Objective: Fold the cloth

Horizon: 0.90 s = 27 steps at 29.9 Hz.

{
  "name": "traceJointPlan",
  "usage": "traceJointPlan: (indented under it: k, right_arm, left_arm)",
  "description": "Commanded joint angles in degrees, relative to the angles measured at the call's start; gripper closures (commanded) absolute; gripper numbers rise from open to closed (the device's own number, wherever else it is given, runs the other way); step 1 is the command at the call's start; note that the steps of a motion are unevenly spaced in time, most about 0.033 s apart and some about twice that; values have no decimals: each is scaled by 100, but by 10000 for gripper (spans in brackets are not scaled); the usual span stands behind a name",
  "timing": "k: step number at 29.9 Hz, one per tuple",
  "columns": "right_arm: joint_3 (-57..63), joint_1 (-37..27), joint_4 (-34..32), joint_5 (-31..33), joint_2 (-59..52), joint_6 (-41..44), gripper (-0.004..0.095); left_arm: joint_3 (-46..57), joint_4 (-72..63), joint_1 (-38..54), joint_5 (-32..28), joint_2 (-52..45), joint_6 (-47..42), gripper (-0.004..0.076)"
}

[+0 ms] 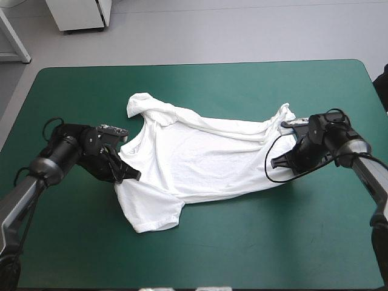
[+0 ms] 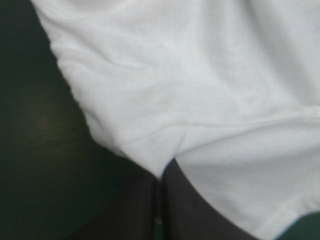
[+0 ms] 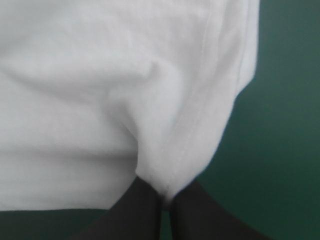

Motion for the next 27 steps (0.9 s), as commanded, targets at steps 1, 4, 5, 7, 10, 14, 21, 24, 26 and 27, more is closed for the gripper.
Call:
traceJointPlan:
  k: [1,4,5,7,10,14,21,24,26,27]
  right_arm:
    - [-619,-20,-66,370,-828,-40,925]
    - [-1026,-20,-57,544,-1470,-40,926]
    - [-1179,-20,-57,590,-1693,-7,925]
    - [-1508,-20,-57,635,-2106,34,925]
    - [-2032,-20,-57,633,-2577,95,925]
    - [-2850,-20,-57,625,-2910,105,925]
    - [-4025,0,189,599,-3256,107,925]
    - [-4329,0,245,599,-3450,95,925]
    - [-4453,0,269,591,-3638,95,925]
    - [-4504,0,316,591,-3732,95,925]
  left_arm:
    - [-652,-76,-27,436,-748,-7,734]
    - [-1256,-76,-27,861,-1191,77,734]
    - [-1471,-76,-27,955,-1360,77,734]
    - [-1955,-99,-27,987,-1683,65,734]
    - [-2803,-112,-27,963,-2031,22,734]
    - [-4180,-142,-27,837,-2121,8,734]
    - [-6259,-738,-27,446,-2109,316,734]
    - [-6782,-1001,-27,564,-2151,459,734]
    - [-6949,-1159,-27,576,-2223,457,734]
    - [-6996,-1247,-27,576,-2298,457,734]
